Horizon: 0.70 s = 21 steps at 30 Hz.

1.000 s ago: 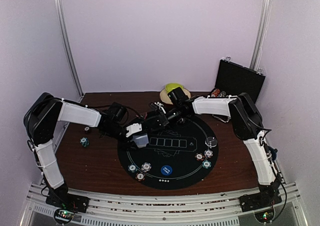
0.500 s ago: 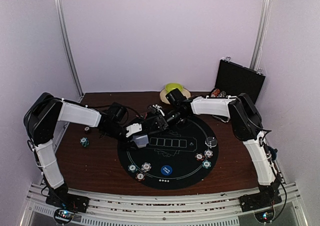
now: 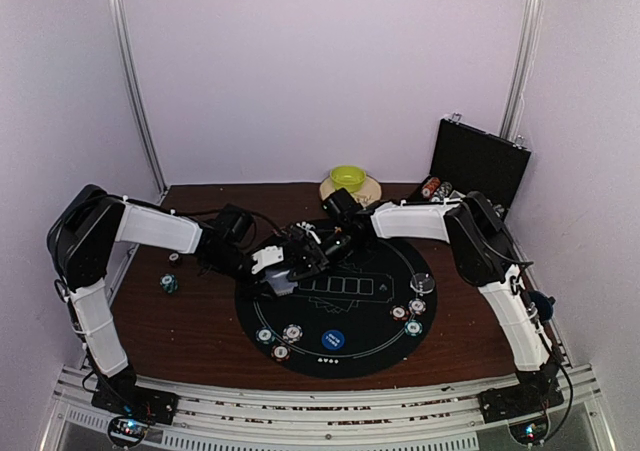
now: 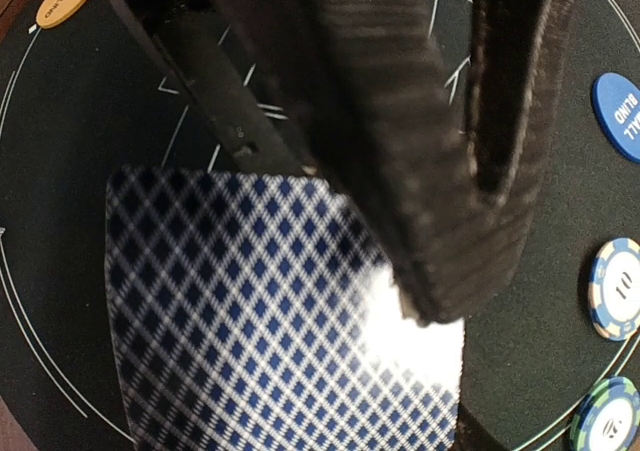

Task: Distribute texas hold em gaming equipment
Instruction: Pick up the poker card from the face-down deck piles.

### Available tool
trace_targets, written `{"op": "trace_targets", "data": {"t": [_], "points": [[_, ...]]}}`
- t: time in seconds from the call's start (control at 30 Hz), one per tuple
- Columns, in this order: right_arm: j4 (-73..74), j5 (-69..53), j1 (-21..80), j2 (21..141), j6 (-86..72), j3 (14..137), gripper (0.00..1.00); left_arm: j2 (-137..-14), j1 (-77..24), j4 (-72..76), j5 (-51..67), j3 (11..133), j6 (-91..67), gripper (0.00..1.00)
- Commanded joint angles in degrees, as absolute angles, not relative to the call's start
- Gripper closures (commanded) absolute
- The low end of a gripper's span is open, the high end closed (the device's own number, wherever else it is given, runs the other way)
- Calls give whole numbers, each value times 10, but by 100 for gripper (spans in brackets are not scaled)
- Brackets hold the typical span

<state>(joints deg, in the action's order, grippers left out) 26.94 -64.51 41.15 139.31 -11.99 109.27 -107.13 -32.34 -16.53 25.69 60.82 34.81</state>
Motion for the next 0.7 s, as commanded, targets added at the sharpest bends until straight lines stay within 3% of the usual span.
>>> {"op": "trace_targets", "data": {"t": [0.0,0.37,0.67], "points": [[228,-671,416,1406,-151,1102,61,-1046,-323,-143,290,605,348,45],[202,-666,418,1413,-183,1100,65,-1037,-323,-146,313,600,355,45],[251,-596,417,1392,-145,1111,57,-1031,-323,-134,295,594,354,45]]}}
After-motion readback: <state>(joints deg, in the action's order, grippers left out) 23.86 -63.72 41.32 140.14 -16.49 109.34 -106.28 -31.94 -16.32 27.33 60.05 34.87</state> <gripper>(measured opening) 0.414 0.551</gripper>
